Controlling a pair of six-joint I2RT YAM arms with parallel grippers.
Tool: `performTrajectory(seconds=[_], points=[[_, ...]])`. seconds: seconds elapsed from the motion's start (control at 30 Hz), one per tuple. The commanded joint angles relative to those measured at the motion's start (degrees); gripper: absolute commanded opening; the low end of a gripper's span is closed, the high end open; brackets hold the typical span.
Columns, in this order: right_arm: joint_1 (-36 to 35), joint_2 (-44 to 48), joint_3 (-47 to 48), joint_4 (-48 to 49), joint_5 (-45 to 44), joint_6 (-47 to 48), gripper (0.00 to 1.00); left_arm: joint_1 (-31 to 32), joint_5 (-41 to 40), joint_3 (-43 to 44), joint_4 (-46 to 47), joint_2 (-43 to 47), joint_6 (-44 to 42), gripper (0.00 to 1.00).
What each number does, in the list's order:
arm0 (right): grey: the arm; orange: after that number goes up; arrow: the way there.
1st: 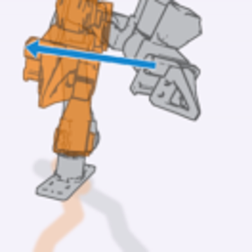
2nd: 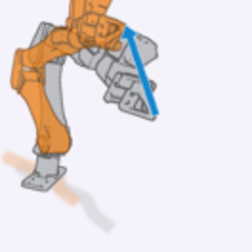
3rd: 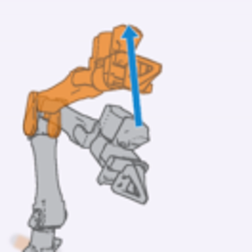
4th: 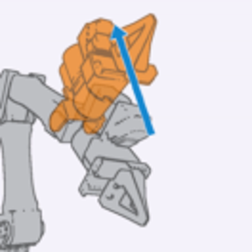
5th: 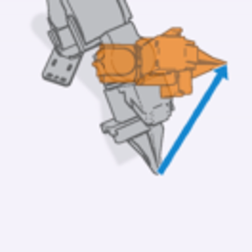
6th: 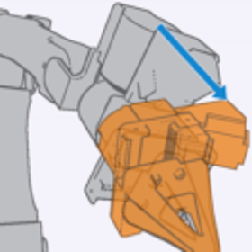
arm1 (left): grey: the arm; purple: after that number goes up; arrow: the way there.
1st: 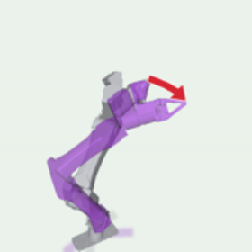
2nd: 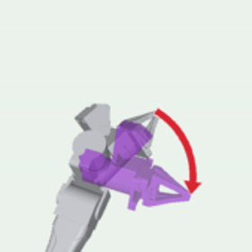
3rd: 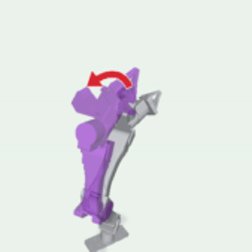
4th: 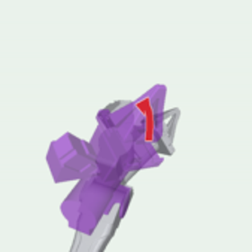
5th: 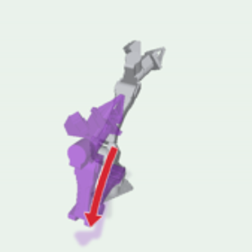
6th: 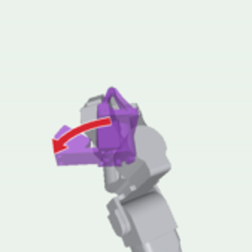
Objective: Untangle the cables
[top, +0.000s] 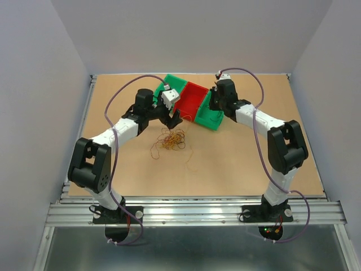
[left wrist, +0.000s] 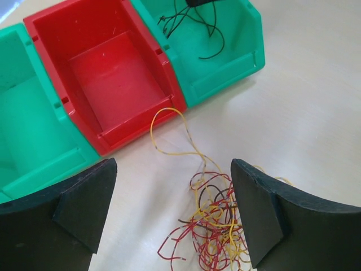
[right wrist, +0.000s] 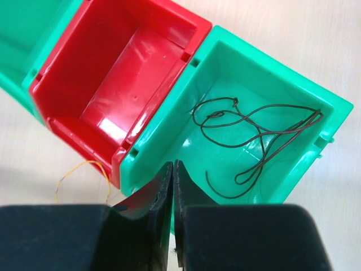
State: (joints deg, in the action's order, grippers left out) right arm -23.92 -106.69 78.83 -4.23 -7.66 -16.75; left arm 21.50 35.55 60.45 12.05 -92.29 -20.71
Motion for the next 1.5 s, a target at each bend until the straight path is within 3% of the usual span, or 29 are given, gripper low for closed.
performTrajectory(seconds=[0.0,0.23,0.43,0.6,0.77,0.83,0.97,1.0,1.07,1.13,1.23,1.47], points=[[-0.95,5.35,-2.27,3.7,2.83,2.69,0.13,3.02,1.35,-0.07,-0.26,3.26,-5.46,0.94],[-0.95,7.11,-4.21,3.79,1.16,4.01,0.18,7.68,-0.21,-1.29,-7.22,4.05,-15.84,0.91],[-0.95,8.87,-5.7,3.79,0.45,4.89,0.28,7.77,-3.55,-1.03,-7.4,3.61,-15.59,0.88],[-0.95,10.01,-6.84,3.7,-0.77,5.33,0.32,7.77,-6.36,-0.06,-10.03,2.29,-17.43,0.75],[-0.95,10.72,-7.46,3.7,-1.04,5.77,0.34,7.77,-8.57,-0.24,-10.29,1.07,-18.31,0.7],[-0.95,10.81,-7.46,3.7,-1.04,5.77,0.34,7.68,-8.66,0.99,-11.08,-0.69,-17.79,0.61],[-0.95,11.16,-7.72,3.7,0.8,6.12,0.34,7.77,-9.1,3.18,-11.97,-3.42,-17.52,0.26],[-0.95,11.33,-7.98,5.62,2.46,6.64,0.34,7.77,-8.49,3.54,-13.71,-3.77,-17.52,0.08],[-1.04,11.42,-8.34,6.16,4.66,7.08,0.39,7.77,-7.17,3.45,-13.99,-2.73,-17.87,0.0],[-0.95,11.16,-8.51,7.21,9.99,8.57,0.47,7.68,-6.03,2.84,-13.81,-1.32,-17.61,0.0],[-0.95,10.55,-9.74,10.72,19.76,11.64,0.52,7.68,-5.49,1.17,-12.32,2.81,-16.12,0.0],[-0.95,7.91,-12.02,20.3,39.19,13.68,0.55,6.54,-4.7,-2.26,-7.32,14.85,-9.53,0.0]])
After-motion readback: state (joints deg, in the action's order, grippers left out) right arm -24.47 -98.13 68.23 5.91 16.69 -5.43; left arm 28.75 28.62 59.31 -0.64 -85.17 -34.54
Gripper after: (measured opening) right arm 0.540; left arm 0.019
